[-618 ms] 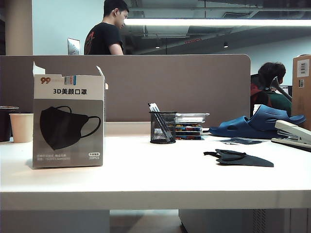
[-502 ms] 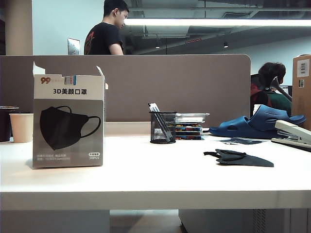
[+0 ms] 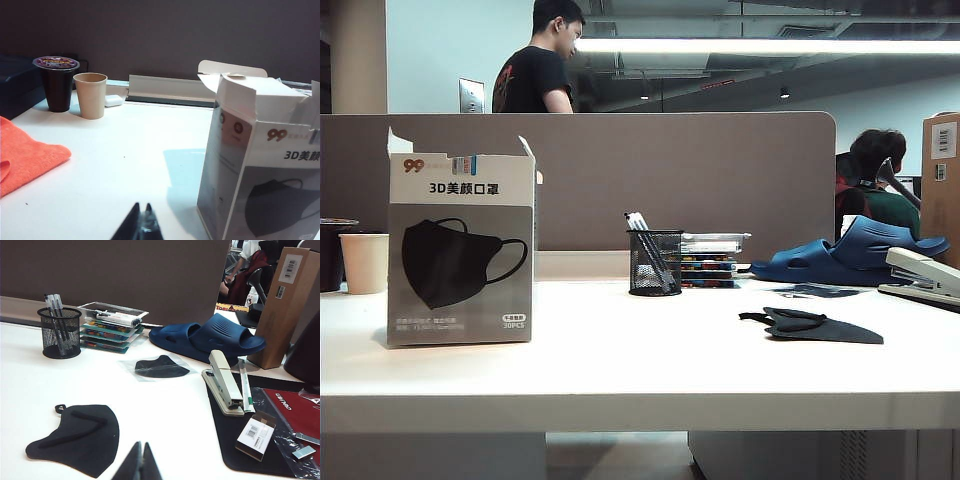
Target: Put the mask into the mask box.
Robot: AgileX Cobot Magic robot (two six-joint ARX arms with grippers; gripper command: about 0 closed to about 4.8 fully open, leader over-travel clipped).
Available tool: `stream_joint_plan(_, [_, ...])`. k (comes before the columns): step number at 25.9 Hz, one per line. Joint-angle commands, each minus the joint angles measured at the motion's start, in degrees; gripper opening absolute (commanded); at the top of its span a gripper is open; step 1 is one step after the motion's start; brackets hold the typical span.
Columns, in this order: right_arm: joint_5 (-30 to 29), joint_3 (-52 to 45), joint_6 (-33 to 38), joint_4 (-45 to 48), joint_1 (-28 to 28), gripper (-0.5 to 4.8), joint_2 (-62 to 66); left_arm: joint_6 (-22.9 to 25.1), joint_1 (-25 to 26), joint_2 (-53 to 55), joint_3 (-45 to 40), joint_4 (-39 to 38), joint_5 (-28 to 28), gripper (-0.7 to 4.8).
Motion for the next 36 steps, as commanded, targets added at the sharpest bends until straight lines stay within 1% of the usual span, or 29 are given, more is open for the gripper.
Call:
stream_joint_plan(1, [-0.1,1.2,0.3,1.0,0.0,-0.08,-0.3,0.0,0.1,0.0,0.3,0.7,0.0,-0.06])
stream_joint_plan(3, [-0.1,3.3,2.1,-1.4,0.0,-0.09,-0.3,0.0,0.0,0.0,0.3,0.7,1.0,-0.06])
stream_joint_plan(5, [0.0,6.6,2.8,-6.0,0.0,-0.09,-0.2,0.0,0.0,0.0,0.3,0.7,5.5,-0.06])
stream_joint_plan(6, [-0.1,7.9,2.8,-7.9,0.0,-0.09,-0.2,0.0,0.0,0.0,0.4,0.7,8.2,-0.06])
stream_joint_plan(7, [-0.1,10.1,2.9,-10.6,0.0,-0.09,-0.1,0.0,0.0,0.0,0.4,0.7,13.2,-0.06])
stream_joint_plan(8, [-0.1,11.6,3.1,-12.4,0.0,-0.09,-0.1,0.0,0.0,0.0,0.4,0.7,15.3,-0.06])
stream_joint_plan(10, [-0.3,17.4,5.9,-19.1,0.0,-0.09,1.4,0.0,0.0,0.0,0.5,0.7,23.9,-0.06])
stream_joint_plan(11, [-0.5,18.8,6.2,-20.7,0.0,-0.09,2.3,0.0,0.0,0.0,0.6,0.7,26.6,-0.06])
stream_joint_plan(14, [-3.1,24.0,6.3,-25.5,0.0,-0.09,6.4,0.0,0.0,0.0,1.3,0.7,32.2,-0.06])
stream_joint_plan(16, [-5.3,28.1,6.3,-28.5,0.0,-0.09,10.7,0.0,0.0,0.0,2.1,0.5,33.5,-0.06])
stream_joint_plan(18, [-7.1,32.7,6.3,-32.0,0.0,-0.09,15.8,-0.2,0.0,0.0,3.1,0.1,33.5,-0.06])
stream_joint_plan(19, [-8.1,37.0,6.3,-35.4,0.0,-0.09,20.9,-0.2,0.0,0.0,4.2,-0.6,33.4,-0.06])
stream_joint_plan(22, [-10.4,43.9,6.3,-40.3,0.0,-0.09,29.4,-0.1,0.0,0.0,6.5,-4.7,33.7,-0.06])
stream_joint_plan(24, [-12.3,48.8,6.3,-43.7,0.0,-0.08,34.9,0.1,0.0,0.0,8.1,-8.2,35.1,-0.06])
stream_joint_plan(25, [-13.4,51.3,6.3,-45.4,0.0,0.0,38.2,0.1,0.0,0.0,8.9,-9.8,35.8,-0.06])
stream_joint_plan(26, [-14.3,53.3,6.3,-46.5,0.0,0.15,40.8,0.1,0.0,0.0,9.5,-10.8,36.4,-0.06])
stream_joint_plan(28, [-17.0,59.7,6.3,-48.5,0.0,1.36,50.9,0.1,0.0,0.0,11.3,-13.1,40.0,-0.06])
stream_joint_plan(29, [-17.0,60.8,6.3,-48.5,0.0,1.72,53.1,0.1,0.0,0.0,11.6,-13.2,41.2,-0.06])
stream_joint_plan(30, [-17.0,62.1,6.3,-48.5,0.0,2.28,55.8,0.1,0.0,0.0,12.0,-13.8,42.0,-0.06])
stream_joint_plan(32, [-16.7,65.3,7.7,-48.3,0.0,4.58,64.6,0.1,0.0,0.0,13.1,-16.2,42.5,-0.06])
stream_joint_plan(33, [-16.5,66.1,8.4,-48.1,0.0,4.79,67.1,0.1,0.0,0.0,13.1,-16.3,42.5,-0.06])
stream_joint_plan(34, [-16.6,66.9,8.7,-47.5,0.0,4.79,71.1,0.1,0.0,0.0,13.1,-16.3,42.4,-0.06])
stream_joint_plan(36, [-16.6,67.1,8.9,-45.5,0.0,4.79,75.1,0.1,0.0,0.0,13.1,-16.2,42.4,-0.06])
